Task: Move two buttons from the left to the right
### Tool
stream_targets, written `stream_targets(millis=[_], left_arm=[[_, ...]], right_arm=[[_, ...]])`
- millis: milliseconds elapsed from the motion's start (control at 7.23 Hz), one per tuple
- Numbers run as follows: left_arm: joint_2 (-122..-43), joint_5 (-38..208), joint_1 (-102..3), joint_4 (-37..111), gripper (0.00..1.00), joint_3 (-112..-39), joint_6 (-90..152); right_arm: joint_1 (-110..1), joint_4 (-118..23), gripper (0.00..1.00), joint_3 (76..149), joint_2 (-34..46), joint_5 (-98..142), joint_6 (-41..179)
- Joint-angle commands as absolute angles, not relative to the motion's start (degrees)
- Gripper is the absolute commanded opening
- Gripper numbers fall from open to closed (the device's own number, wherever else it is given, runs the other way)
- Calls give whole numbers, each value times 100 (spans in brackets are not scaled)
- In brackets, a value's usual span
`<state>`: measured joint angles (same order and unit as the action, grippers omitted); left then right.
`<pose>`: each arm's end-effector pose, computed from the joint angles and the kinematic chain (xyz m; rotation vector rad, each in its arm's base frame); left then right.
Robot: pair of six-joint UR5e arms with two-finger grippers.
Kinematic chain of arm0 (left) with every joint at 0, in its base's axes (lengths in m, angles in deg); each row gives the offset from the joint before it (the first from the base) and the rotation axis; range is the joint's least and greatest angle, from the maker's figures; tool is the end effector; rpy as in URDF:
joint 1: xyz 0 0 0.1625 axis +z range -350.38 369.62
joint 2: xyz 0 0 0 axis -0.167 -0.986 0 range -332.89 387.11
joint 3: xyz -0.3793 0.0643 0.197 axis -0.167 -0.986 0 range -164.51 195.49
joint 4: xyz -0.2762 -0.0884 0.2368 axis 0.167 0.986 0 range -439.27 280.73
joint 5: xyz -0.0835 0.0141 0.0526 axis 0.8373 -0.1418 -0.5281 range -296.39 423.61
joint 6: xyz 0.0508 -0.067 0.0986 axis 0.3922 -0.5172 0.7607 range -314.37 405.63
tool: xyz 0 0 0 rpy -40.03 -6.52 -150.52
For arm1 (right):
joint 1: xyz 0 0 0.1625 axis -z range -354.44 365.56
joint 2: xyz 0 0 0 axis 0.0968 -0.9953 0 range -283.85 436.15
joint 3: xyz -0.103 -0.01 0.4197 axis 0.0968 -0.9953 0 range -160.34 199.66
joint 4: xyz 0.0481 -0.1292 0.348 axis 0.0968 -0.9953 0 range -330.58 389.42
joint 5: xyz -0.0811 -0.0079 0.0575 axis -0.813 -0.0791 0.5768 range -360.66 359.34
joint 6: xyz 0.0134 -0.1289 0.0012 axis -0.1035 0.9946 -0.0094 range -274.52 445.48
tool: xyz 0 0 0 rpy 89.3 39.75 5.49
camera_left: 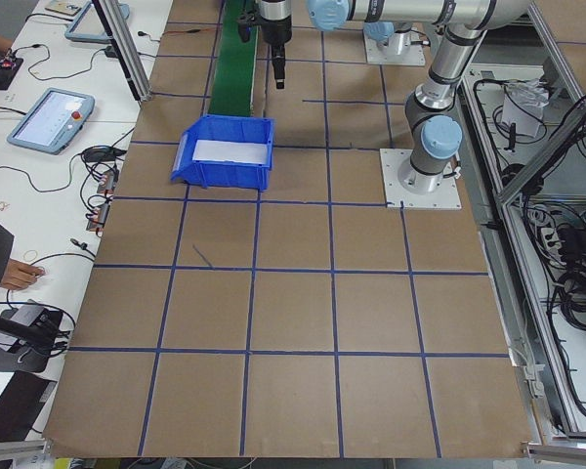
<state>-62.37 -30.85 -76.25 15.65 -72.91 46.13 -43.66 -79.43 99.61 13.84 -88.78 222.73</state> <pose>-0.0912 -0.4468 0.4738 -0.0942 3.0633 0.0797 -0.3118 -0.5718 0.3118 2.3281 -2.0783 0.0518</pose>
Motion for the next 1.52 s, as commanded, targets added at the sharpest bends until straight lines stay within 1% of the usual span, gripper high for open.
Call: stream_targets(millis=[0,138,277,553,692,969,1107,1384], left_arm=[[-6227,-3104,-7687,1687,100,-7380,4598],[-6245,-3096,-7704,1723,100,-7424,4598],[-6306,-3087,-7722,1688,100,-7564,4580],[-6333,-3087,-7740,1635,100,-7653,4554],[-6324,-3104,-7757,1644,100,-7662,4589],[-6315,-3104,-7757,1626,100,-7609,4554],[-6315,-3104,-7757,1618,100,-7601,4554],[-6315,-3104,-7757,1617,100,-7609,4554]], right_arm=[[-4358,-6740,100,10007,351,-8944,21439],[-4349,-6126,100,10095,-158,-8926,20850],[-4410,-5832,100,10357,-651,-8926,20278],[-4594,-5768,100,11199,-1460,-8751,19302],[-4882,-5698,100,11403,-1899,-8280,17983],[-6013,-5820,100,11301,-2035,-8328,16868],[-6488,-5812,100,11134,-2009,-8319,15557],[-7569,-6204,100,10993,-1896,-8537,14956]])
